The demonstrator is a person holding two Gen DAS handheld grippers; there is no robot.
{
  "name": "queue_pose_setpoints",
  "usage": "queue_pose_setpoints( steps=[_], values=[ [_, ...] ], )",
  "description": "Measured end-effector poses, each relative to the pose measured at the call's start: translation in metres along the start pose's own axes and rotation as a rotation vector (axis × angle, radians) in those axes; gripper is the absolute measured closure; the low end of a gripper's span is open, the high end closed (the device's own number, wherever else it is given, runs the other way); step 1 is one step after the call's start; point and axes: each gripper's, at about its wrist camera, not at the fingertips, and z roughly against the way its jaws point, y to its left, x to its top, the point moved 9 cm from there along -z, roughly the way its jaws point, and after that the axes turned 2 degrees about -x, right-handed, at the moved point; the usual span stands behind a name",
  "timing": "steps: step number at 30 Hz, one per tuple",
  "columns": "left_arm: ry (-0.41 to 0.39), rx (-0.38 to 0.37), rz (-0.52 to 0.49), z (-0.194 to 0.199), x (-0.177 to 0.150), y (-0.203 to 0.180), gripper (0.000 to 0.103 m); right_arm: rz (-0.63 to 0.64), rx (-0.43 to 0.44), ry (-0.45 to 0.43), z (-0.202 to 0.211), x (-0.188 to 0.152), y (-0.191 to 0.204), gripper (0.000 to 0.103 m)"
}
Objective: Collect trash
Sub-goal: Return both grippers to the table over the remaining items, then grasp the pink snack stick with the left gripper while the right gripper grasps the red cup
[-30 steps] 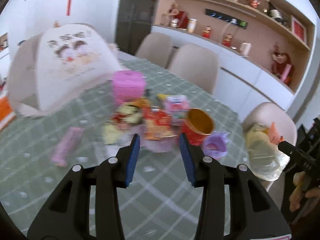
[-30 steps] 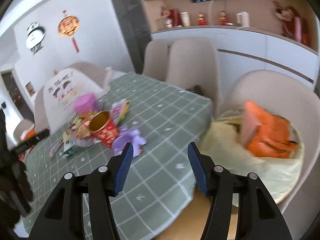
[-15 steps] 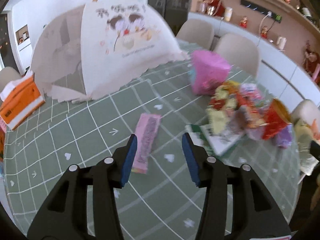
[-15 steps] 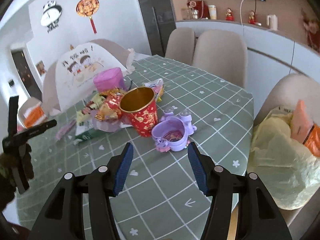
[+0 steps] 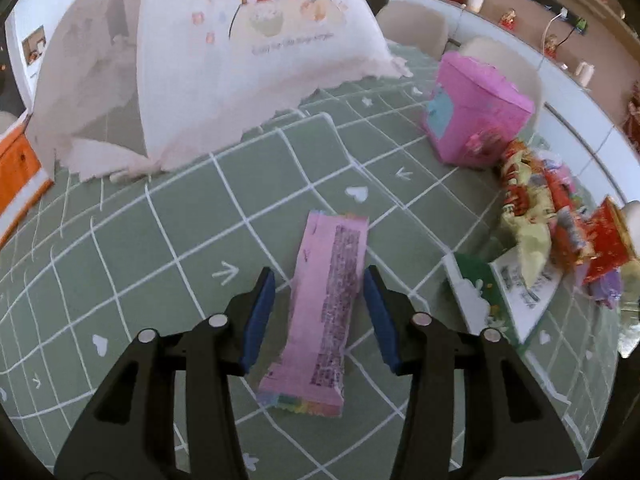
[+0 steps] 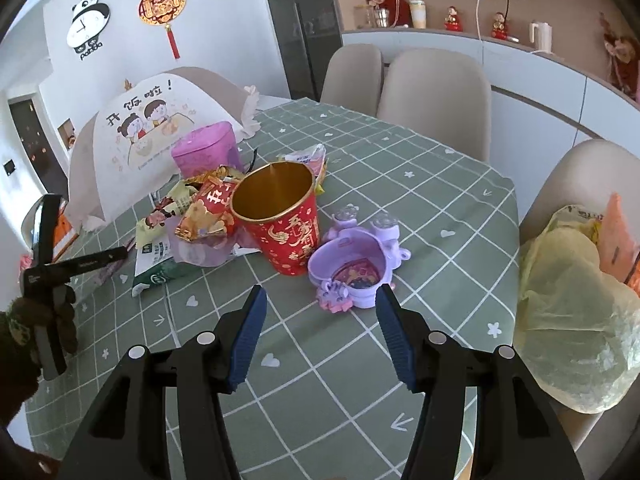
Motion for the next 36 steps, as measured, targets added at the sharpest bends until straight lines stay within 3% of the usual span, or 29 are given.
queue_pose_setpoints(
  steps=[2,4,9,16,20,23,28,32,36],
  values=[
    [0.024,-0.001,-0.01,0.002,-0.002,-0.005,0.086,0.011,0.016,-0.004,0.008,0.002,0.002,0.049],
    [0.009,-0.051,0.022,0.017,-0.001,-0.013,0.088,0.037,0.012,-0.01,0.014,0.003,0.003,0.049],
    [-0.075,-0.179,0.082,0.072,0.001,-0.049,0.088,0.115,0.005,-0.024,0.024,-0.004,0.001,0.049],
    [-0.113,-0.3,0.099,0.09,0.013,-0.102,0.088,0.132,0.138,-0.082,0.017,0.026,0.017,0.049],
    [-0.119,-0.299,0.054,0.093,0.016,-0.12,0.088,0.149,0.129,-0.077,-0.006,0.039,0.028,0.049],
    [-0.12,-0.294,0.046,0.093,0.017,-0.126,0.088,0.215,0.071,-0.055,-0.031,0.032,0.031,0.049],
    [-0.099,-0.278,0.041,0.082,0.014,-0.125,0.088,0.211,0.134,-0.054,-0.05,0.038,0.036,0.045],
    [-0.075,-0.276,0.058,0.075,0.015,-0.127,0.088,0.26,0.109,-0.048,-0.064,0.05,0.043,0.045],
    [-0.105,-0.297,0.049,0.067,0.029,-0.13,0.088,0.249,0.104,-0.056,-0.071,0.063,0.044,0.045]
  ],
)
